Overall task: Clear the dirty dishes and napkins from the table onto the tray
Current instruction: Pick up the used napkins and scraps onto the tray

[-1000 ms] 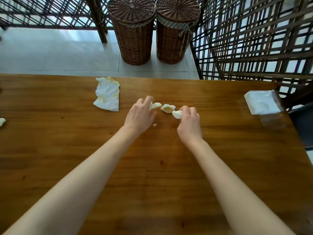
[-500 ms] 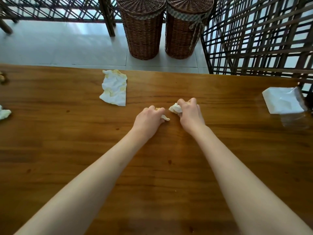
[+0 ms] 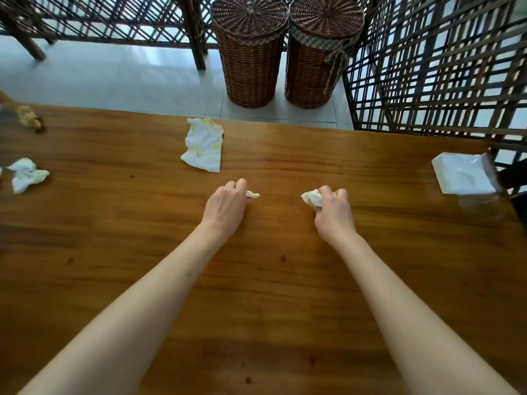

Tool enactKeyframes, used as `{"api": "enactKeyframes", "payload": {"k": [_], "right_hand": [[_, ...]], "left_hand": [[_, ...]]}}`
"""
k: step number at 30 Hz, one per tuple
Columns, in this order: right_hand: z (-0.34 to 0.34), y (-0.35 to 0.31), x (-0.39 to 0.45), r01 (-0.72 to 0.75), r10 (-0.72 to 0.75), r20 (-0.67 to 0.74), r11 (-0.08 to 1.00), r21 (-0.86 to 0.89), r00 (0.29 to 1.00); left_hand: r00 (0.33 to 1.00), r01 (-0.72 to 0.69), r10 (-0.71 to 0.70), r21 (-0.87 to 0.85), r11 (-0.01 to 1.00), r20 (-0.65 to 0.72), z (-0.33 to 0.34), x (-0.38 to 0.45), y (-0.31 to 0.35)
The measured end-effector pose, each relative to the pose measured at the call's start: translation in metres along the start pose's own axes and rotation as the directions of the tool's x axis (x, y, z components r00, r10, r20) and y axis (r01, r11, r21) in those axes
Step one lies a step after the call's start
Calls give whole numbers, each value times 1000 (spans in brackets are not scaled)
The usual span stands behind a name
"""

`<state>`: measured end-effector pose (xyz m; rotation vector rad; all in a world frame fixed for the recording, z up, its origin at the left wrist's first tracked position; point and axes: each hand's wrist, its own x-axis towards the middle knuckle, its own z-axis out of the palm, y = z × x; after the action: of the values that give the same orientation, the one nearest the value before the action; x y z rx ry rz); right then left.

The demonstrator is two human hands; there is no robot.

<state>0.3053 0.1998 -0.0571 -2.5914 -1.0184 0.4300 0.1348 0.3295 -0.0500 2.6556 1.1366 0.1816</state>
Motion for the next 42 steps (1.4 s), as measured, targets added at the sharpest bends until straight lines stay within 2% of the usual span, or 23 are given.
{"api": "enactKeyframes", "payload": {"k": [8, 15, 19, 22, 24, 29, 37, 42], "right_hand": [[-6, -8, -27, 56, -56, 11, 998, -3, 998], [-4, -17, -45, 97, -98, 57, 995, 25, 994], [-1, -19, -50, 142, -147, 71, 988, 60, 987], [1, -22, -49, 143, -148, 75, 987, 71, 986], [3, -26, -49, 140, -147, 81, 987, 83, 986], [9, -44, -50, 146, -158, 108, 984, 105, 982], [16, -69, -49, 176, -189, 128, 979, 106, 974], [23, -78, -50, 186, -200, 143, 977, 105, 969]], "left_hand": [[983, 131, -145, -127, 983, -114, -19, -28, -13], [963, 224, -236, -102, 969, -128, -22, -41, -26], [960, 185, -211, -146, 972, -185, -23, -40, -23], [931, 215, -259, -186, 959, -259, -31, -38, -33], [926, 260, -293, -161, 952, -239, -36, -40, -45], [947, 304, -309, -66, 950, -89, -34, -52, -64], [975, 223, -222, -51, 974, 21, -19, -56, -57], [982, 190, -188, -68, 980, 26, -16, -54, -56]]}}
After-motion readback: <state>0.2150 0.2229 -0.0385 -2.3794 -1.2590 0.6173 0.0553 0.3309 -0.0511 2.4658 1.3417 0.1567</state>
